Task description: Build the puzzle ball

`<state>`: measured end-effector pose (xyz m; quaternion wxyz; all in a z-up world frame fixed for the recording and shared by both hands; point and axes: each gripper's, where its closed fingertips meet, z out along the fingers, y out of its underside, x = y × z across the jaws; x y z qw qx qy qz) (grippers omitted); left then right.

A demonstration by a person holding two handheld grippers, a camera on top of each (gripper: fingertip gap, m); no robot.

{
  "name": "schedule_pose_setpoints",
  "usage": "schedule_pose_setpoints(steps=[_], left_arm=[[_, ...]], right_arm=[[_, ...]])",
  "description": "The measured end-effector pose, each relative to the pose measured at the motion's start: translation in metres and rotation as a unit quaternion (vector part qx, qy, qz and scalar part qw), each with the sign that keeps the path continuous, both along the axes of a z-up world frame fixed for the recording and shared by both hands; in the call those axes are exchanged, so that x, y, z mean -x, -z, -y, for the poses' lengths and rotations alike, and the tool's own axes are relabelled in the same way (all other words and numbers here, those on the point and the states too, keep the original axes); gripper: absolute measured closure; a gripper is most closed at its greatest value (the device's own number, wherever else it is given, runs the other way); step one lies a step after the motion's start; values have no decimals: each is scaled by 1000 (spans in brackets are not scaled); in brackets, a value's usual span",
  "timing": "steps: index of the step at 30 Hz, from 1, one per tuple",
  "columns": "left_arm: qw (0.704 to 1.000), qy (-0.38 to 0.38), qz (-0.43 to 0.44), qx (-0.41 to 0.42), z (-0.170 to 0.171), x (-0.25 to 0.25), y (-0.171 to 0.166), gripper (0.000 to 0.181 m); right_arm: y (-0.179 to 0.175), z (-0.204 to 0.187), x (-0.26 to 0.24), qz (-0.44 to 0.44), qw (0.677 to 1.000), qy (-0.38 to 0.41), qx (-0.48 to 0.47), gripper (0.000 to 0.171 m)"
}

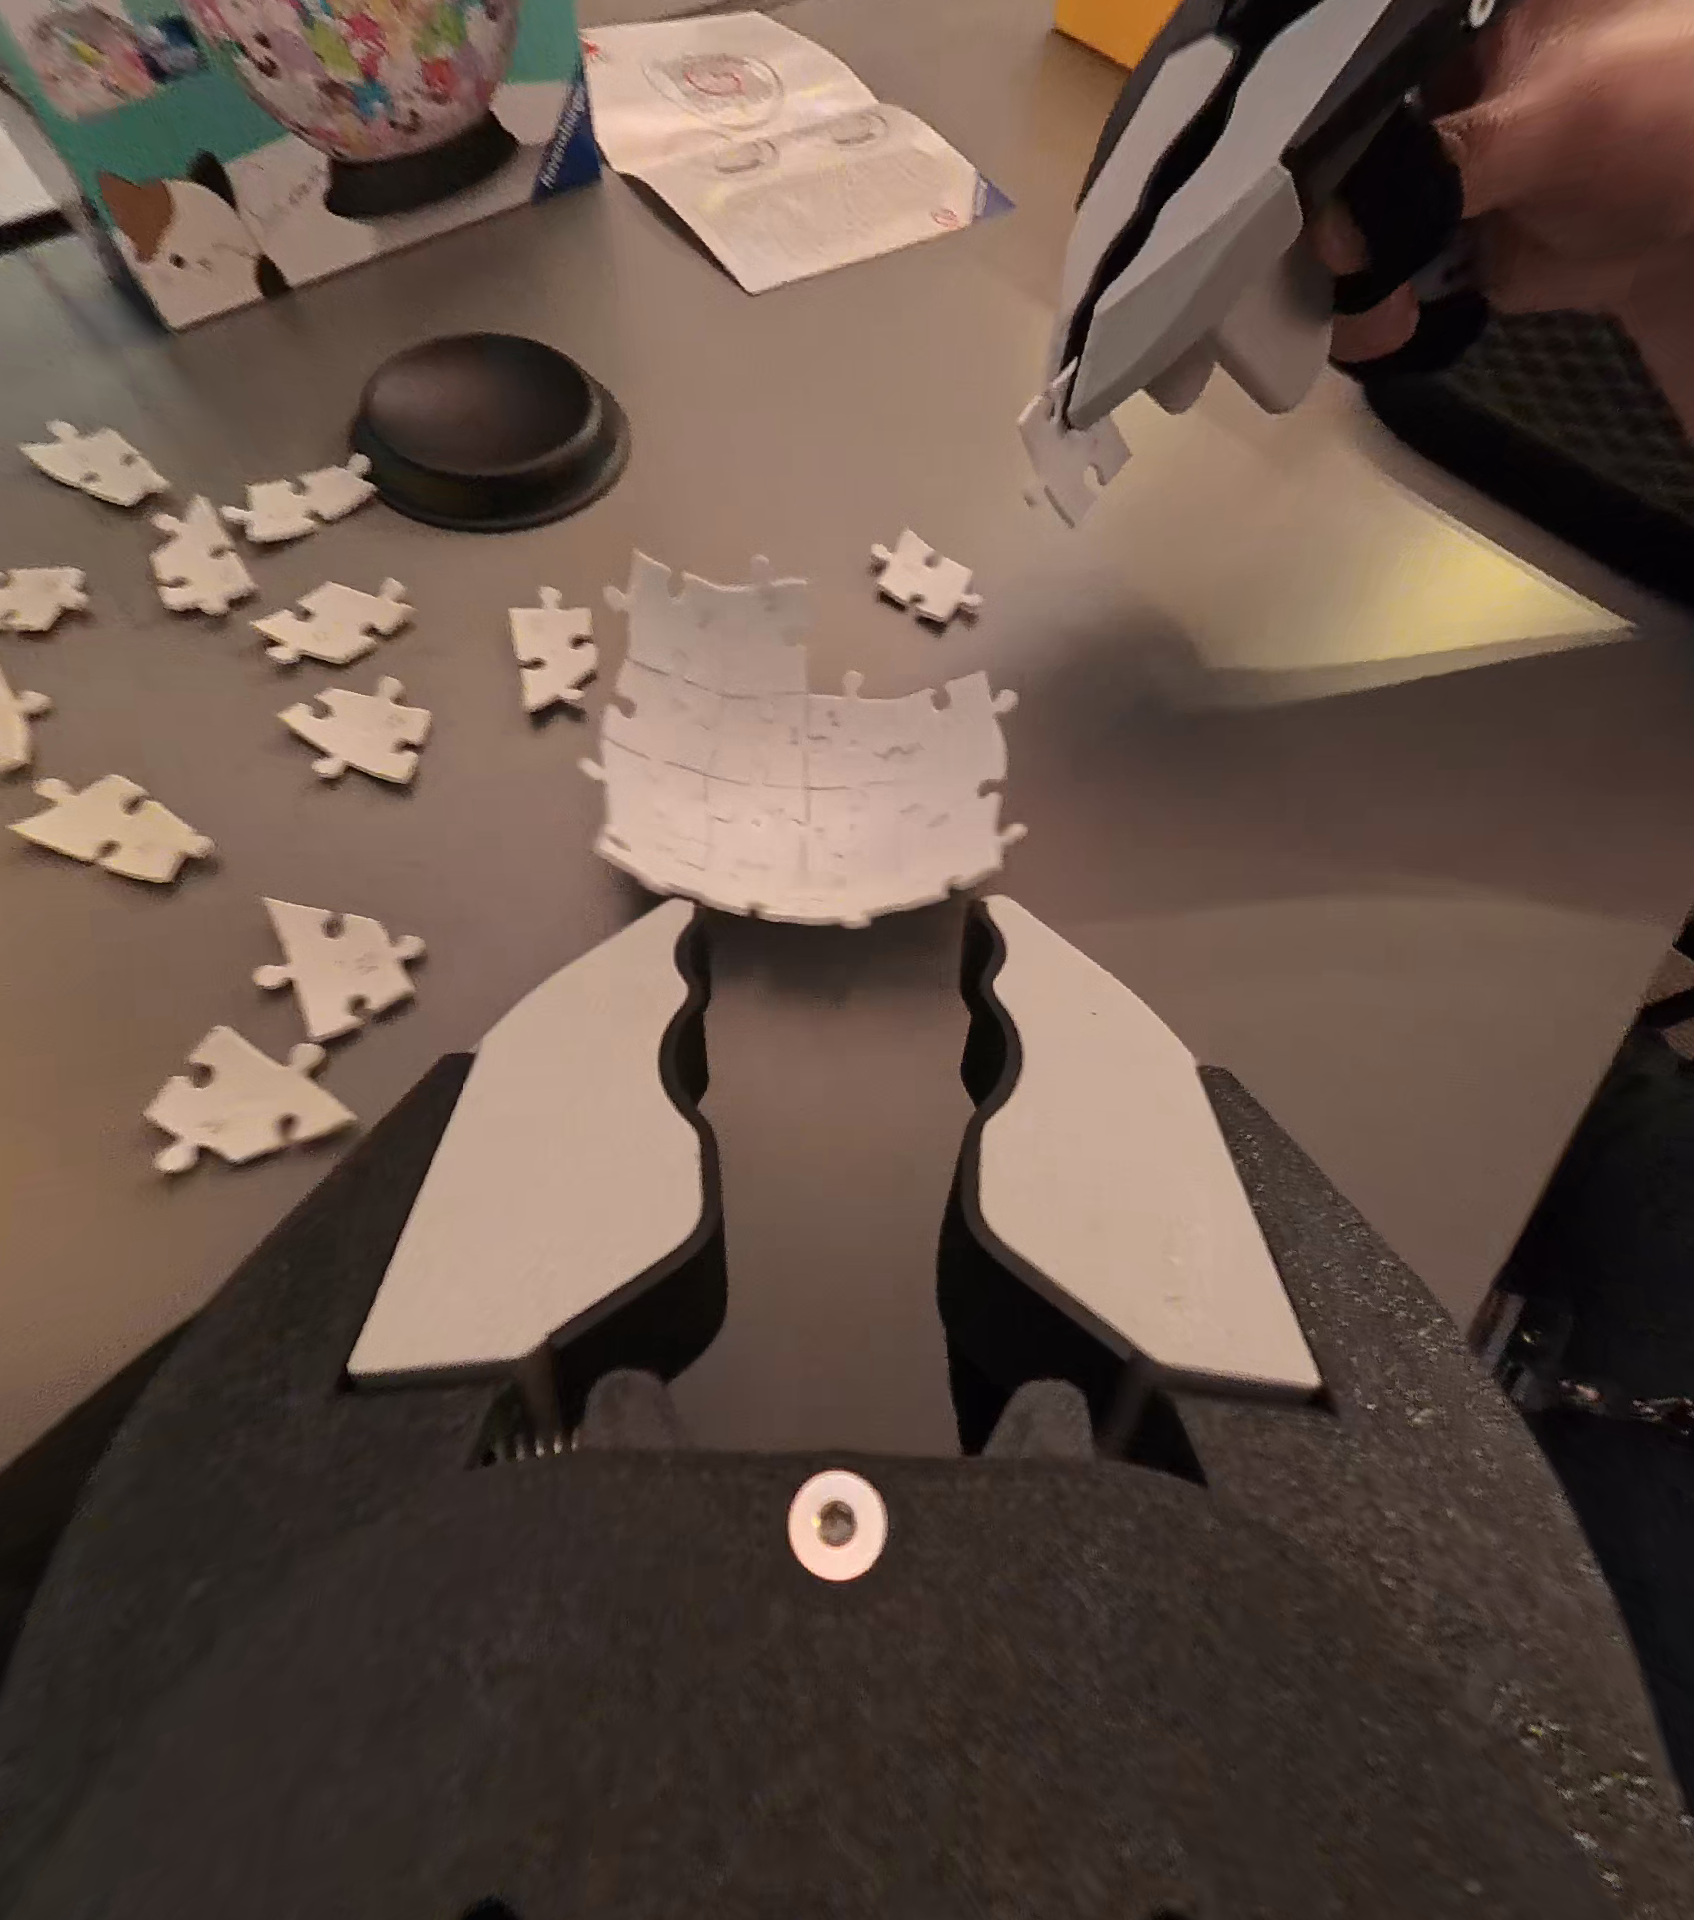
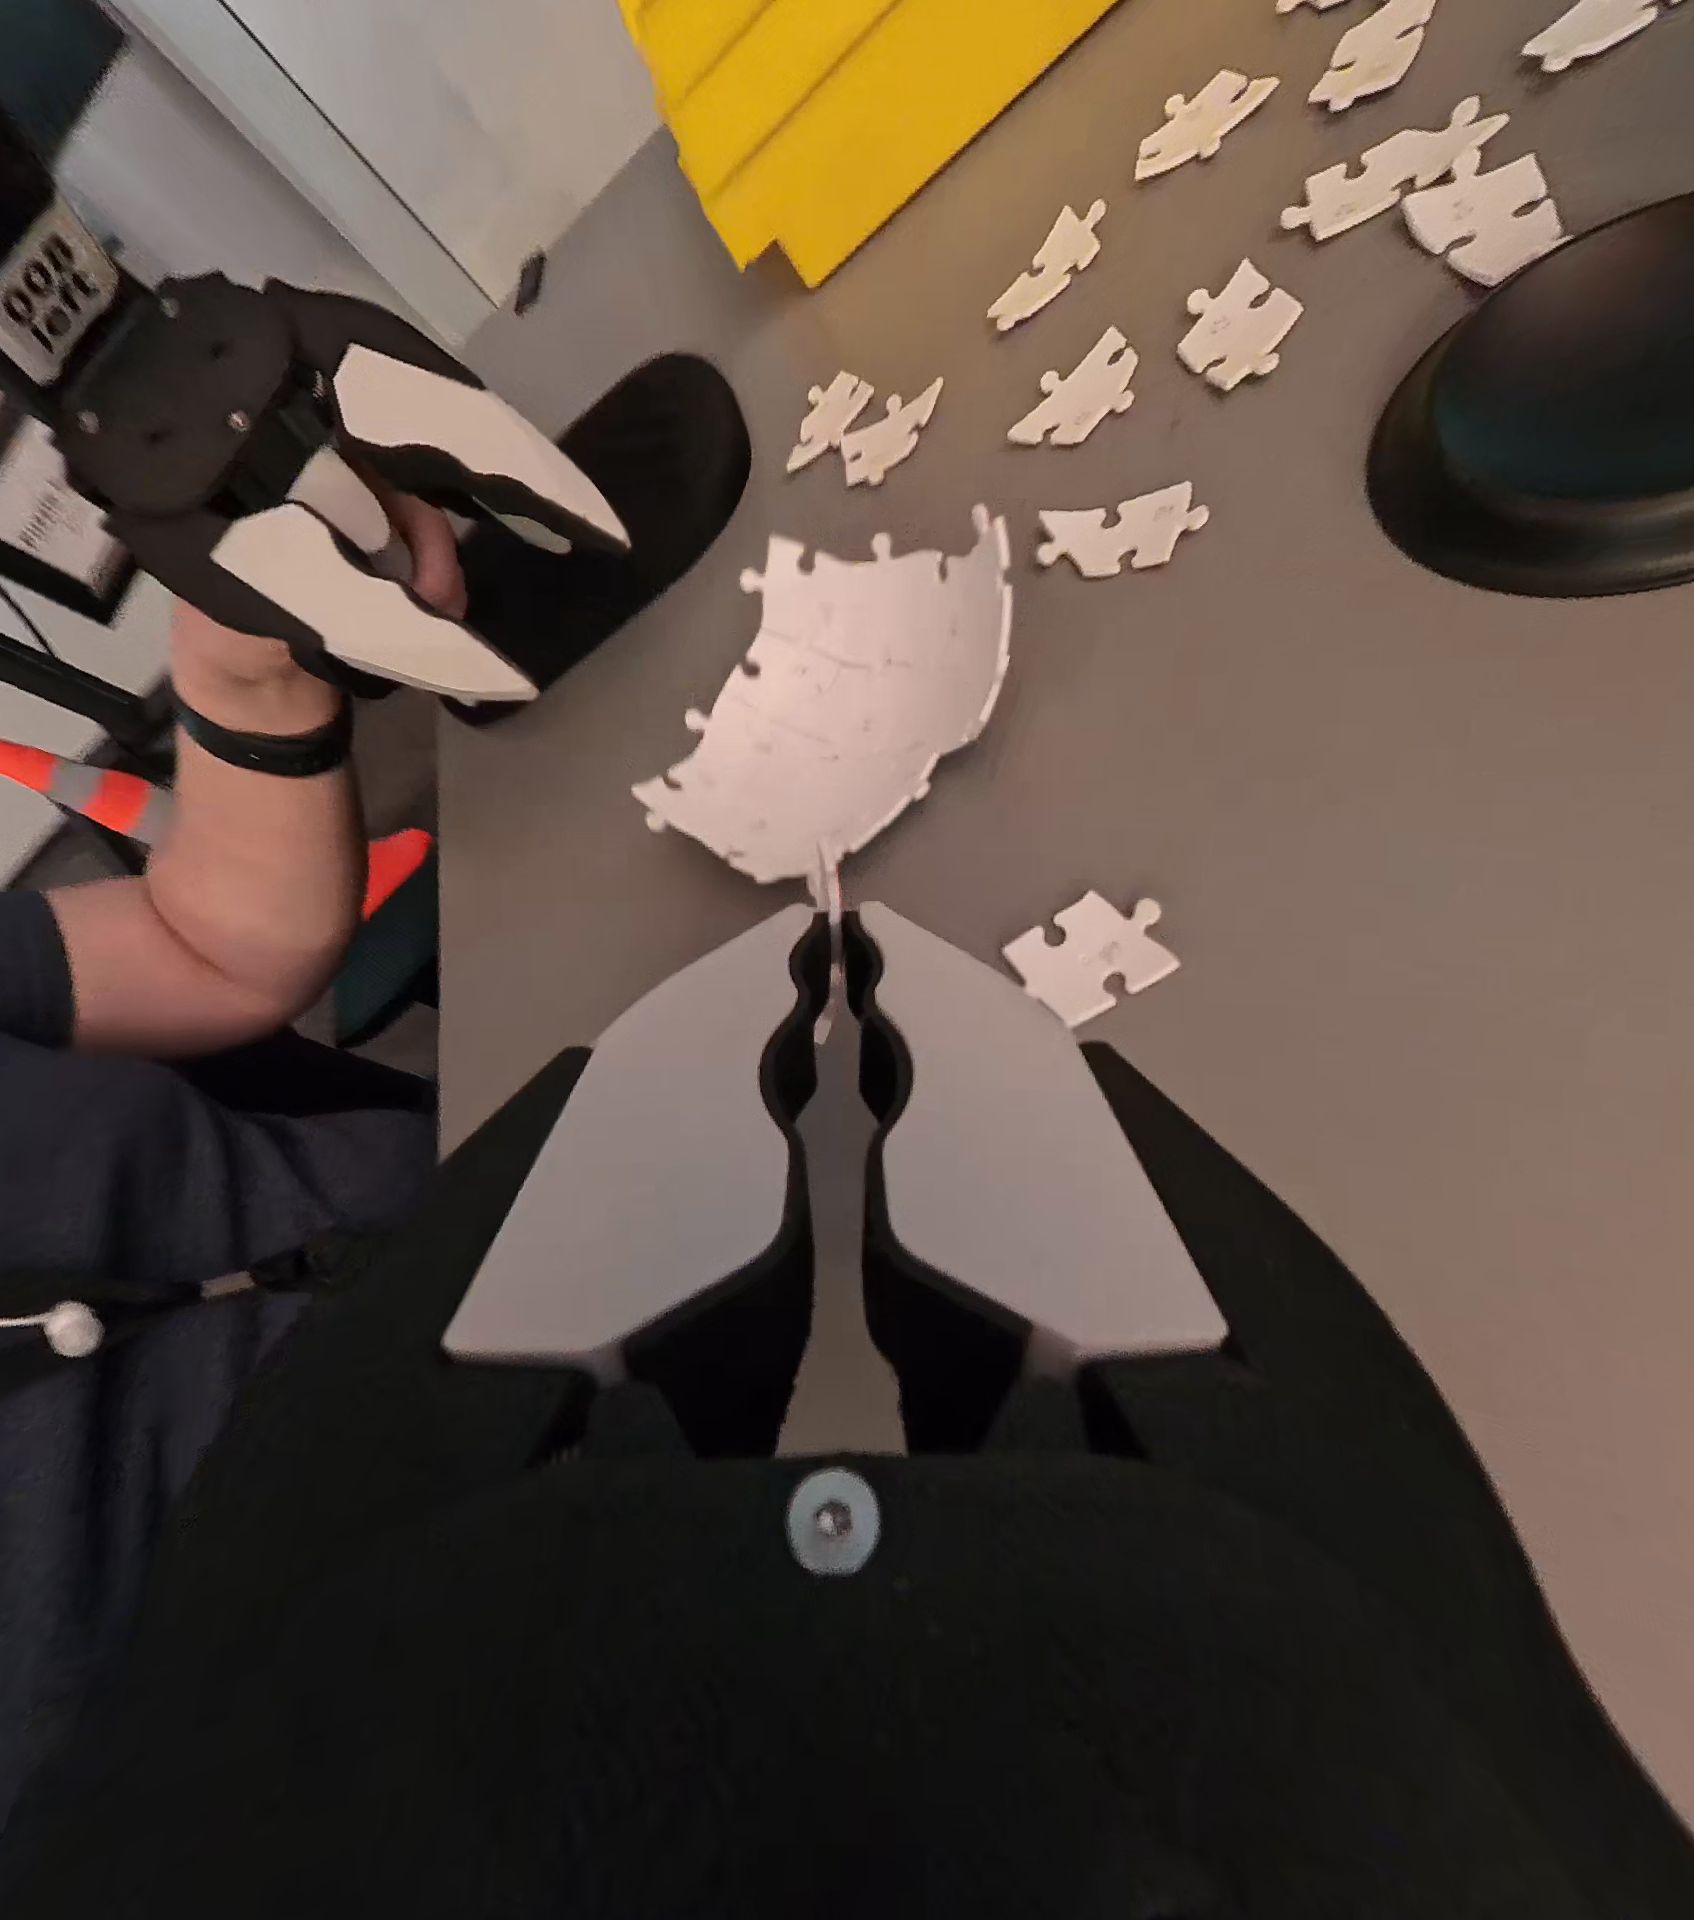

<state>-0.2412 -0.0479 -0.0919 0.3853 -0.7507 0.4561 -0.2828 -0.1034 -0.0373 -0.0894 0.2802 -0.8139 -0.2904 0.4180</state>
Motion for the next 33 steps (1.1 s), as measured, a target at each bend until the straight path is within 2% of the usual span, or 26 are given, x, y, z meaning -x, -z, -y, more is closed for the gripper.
schedule_pose_setpoints(steps=[3, 7, 11, 16, 24, 29, 33], left_arm=[[1000, -4, -7, -5, -22, 4, -6, 132], [999, 21, -7, 29, -53, -1, -6, 130], [991, 51, 20, 120, -70, -17, 3, 123], [985, 67, -1, 161, -77, -31, 27, 122], [978, 74, -46, 187, -75, -35, 46, 142], [968, 111, -67, 216, -65, -39, 53, 172], [962, 129, -71, 231, -61, -44, 52, 173]], right_arm=[[-7, -14, 2, -53, 998, 12, 32, 168], [-14, -28, 11, -108, 993, 13, 48, 168], [-11, -41, 19, -119, 992, 24, 40, 168], [-2, -57, 33, -117, 992, 19, 34, 168], [16, -70, 57, -86, 995, -35, 34, 168], [20, -74, 65, -74, 995, -61, 26, 168], [18, -73, 68, -80, 992, -89, 34, 168]])
